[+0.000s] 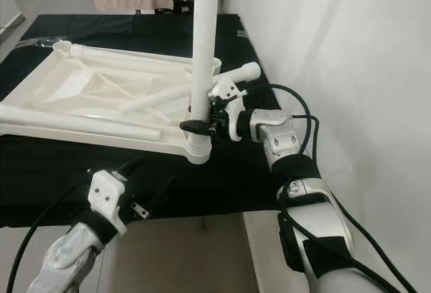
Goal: Building children table
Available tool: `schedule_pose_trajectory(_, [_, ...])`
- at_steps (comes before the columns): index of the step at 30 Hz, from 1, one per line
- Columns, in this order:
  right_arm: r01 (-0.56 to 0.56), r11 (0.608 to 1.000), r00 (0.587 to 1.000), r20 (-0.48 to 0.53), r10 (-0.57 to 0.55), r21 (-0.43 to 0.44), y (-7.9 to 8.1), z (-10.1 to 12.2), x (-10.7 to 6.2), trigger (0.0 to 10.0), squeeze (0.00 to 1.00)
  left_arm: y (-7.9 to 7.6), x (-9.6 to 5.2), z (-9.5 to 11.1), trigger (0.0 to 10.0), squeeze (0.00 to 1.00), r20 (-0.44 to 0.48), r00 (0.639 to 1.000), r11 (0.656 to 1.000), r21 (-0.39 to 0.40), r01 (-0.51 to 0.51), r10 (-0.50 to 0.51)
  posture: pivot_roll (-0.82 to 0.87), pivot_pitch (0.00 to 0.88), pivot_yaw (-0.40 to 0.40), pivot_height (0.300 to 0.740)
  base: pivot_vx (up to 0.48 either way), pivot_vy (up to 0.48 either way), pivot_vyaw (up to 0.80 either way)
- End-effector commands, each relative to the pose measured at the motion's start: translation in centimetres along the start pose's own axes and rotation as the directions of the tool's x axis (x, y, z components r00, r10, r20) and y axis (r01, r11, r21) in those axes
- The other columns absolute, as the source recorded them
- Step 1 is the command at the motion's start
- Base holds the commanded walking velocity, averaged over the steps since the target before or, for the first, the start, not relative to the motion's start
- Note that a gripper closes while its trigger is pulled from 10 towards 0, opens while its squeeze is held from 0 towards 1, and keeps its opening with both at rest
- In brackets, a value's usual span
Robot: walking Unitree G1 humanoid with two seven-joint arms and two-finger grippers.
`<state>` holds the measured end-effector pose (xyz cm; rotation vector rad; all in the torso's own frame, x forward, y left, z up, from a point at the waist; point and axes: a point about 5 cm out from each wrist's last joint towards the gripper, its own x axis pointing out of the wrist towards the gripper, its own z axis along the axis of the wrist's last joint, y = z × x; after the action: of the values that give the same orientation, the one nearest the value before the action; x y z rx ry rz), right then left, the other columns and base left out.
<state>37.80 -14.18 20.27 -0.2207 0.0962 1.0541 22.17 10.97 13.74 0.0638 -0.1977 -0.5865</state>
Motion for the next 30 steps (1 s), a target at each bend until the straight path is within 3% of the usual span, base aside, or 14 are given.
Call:
schedule_pose_trajectory(1, [0.07, 0.993, 0.996, -0.056, -0.065, 0.091, 0.4, -3.0, -0.5, 0.0, 0.0, -0.1, -0.1, 0.0, 10.0, 0.0, 0.007, 1.0, 1.0, -0.002, 0.011, -0.011, 0.05, 0.107, -0.053, 0.74, 0.0, 0.0, 0.0])
schedule_pose_trajectory(7, [0.287, 0.948, 0.957, -0.083, -0.277, 0.14, 1.6, -4.4, -0.3, 0.0, 0.0, 0.0, 0.1, -0.1, 10.0, 0.0, 0.009, 1.0, 1.0, 0.001, 0.02, -0.02, 0.05, 0.102, -0.066, 0.74, 0.0, 0.0, 0.0])
schedule_pose_trajectory(8, [0.508, 0.843, 0.861, -0.141, -0.489, 0.179, 2.8, -5.3, -0.2, 0.0, 0.0, 0.0, 0.2, -0.1, 10.0, 0.0, 0.009, 1.0, 1.0, 0.003, 0.028, -0.028, 0.04, 0.103, -0.064, 0.74, 0.0, 0.0, 0.0])
schedule_pose_trajectory(9, [0.508, 0.843, 0.861, -0.141, -0.489, 0.179, 2.8, -5.3, -0.2, 0.0, 0.0, 0.0, 0.2, -0.1, 10.0, 0.0, 0.009, 1.0, 1.0, 0.003, 0.028, -0.028, 0.04, 0.103, -0.064, 0.74, 0.0, 0.0, 0.0])
schedule_pose_trajectory(11, [0.702, 0.69, 0.711, -0.219, -0.668, 0.177, 4.8, -6.1, -0.9, 0.0, 0.0, 0.1, 0.3, -0.1, 10.0, 0.0, 0.008, 0.999, 0.999, 0.0, 0.037, -0.037, 0.03, 0.104, -0.046, 0.74, 0.0, 0.0, 0.0])
schedule_pose_trajectory(17, [0.7, 0.706, 0.712, -0.175, -0.68, 0.109, 4.8, -5.2, 0.1, 0.0, 0.0, 0.6, 0.8, -0.5, 10.0, 0.0, 0.001, 0.999, 0.999, -0.021, 0.049, -0.049, 0.02, 0.077, -0.023, 0.74, 0.0, 0.0, 0.0])
schedule_pose_trajectory(18, [0.686, 0.717, 0.725, -0.185, -0.663, 0.12, 4.6, -5.2, 0.6, 9.4, 0.0, 0.7, 0.9, -0.6, 10.0, 0.0, -0.001, 0.999, 0.998, -0.031, 0.05, -0.05, 0.02, 0.073, -0.027, 0.74, 0.0, 0.0, 0.0])
schedule_pose_trajectory(20, [0.686, 0.717, 0.725, -0.185, -0.663, 0.12, 4.6, -5.2, 0.6, 9.4, 0.0, 0.7, 0.9, -0.6, 10.0, 0.0, -0.001, 0.999, 0.998, -0.031, 0.05, -0.05, 0.02, 0.073, -0.027, 0.74, 0.0, 0.0, 0.0])
schedule_pose_trajectory(21, [0.65, 0.748, 0.759, -0.155, -0.633, 0.13, 4.8, -4.5, 1.0, 10.0, 0.26, 0.7, 0.9, -0.7, 10.0, 0.0, -0.002, 0.999, 0.998, -0.033, 0.048, -0.048, 0.02, 0.07, -0.026, 0.74, 0.0, 0.0, 0.0])
schedule_pose_trajectory(25, [0.648, 0.751, 0.761, -0.142, -0.632, 0.127, 5.0, -3.9, 1.1, 10.0, 0.26, 0.7, 1.0, -0.7, 10.0, 0.0, -0.001, 0.999, 0.999, -0.034, 0.042, -0.042, 0.02, 0.068, -0.026, 0.74, 0.0, 0.0, 0.0])
schedule_pose_trajectory(26, [0.479, 0.862, 0.875, -0.012, -0.484, 0.167, 4.6, -1.9, 1.5, 10.0, 1.0, 1.0, 1.2, -0.8, 10.0, 0.0, 0.0, 1.0, 0.999, -0.038, 0.026, -0.026, 0.03, 0.055, -0.032, 0.74, 0.0, 0.0, 0.0])
schedule_pose_trajectory(28, [0.479, 0.862, 0.875, -0.012, -0.484, 0.167, 4.6, -1.9, 1.5, 10.0, 1.0, 1.0, 1.2, -0.8, 10.0, 0.0, 0.0, 1.0, 0.999, -0.038, 0.026, -0.026, 0.03, 0.055, -0.032, 0.74, 0.0, 0.0, 0.0])
schedule_pose_trajectory(29, [0.374, 0.918, 0.923, 0.048, -0.383, 0.135, 4.3, -0.7, 1.4, 10.0, 0.0, 1.0, 1.3, -0.9, 10.0, 0.0, 0.0, 1.0, 0.999, -0.04, 0.022, -0.022, 0.03, 0.053, -0.032, 0.74, 0.0, 0.0, 0.0])
schedule_pose_trajectory(30, [0.312, 0.947, 0.945, 0.075, -0.317, 0.07, 3.9, 0.1, 1.1, 10.0, 0.0, 1.1, 1.4, -0.9, 10.0, 0.0, 0.0, 1.0, 0.999, -0.041, 0.02, -0.02, 0.03, 0.051, -0.032, 0.74, 0.0, 0.0, 0.0])
